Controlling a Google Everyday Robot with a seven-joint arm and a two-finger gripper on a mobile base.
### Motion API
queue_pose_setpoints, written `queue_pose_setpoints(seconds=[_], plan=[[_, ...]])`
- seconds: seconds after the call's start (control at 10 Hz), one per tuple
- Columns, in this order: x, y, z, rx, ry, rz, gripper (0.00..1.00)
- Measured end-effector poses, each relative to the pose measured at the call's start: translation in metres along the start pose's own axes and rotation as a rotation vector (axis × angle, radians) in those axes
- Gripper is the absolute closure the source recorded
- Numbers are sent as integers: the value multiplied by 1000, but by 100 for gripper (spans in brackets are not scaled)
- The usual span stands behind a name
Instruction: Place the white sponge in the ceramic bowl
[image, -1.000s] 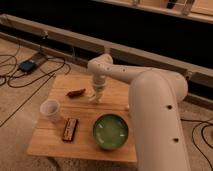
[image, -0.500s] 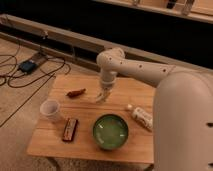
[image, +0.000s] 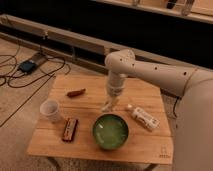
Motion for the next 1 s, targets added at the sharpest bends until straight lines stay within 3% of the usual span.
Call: queue_pose_setpoints(seconds=[0.2,0.4,0.9,1.0], plan=[[-2,24,6,-35,-28,13,93],[0,38,12,-56,-42,29,77],[6,55,34,-94,-64,59,24],[6,56,35,-97,-66,59,21]])
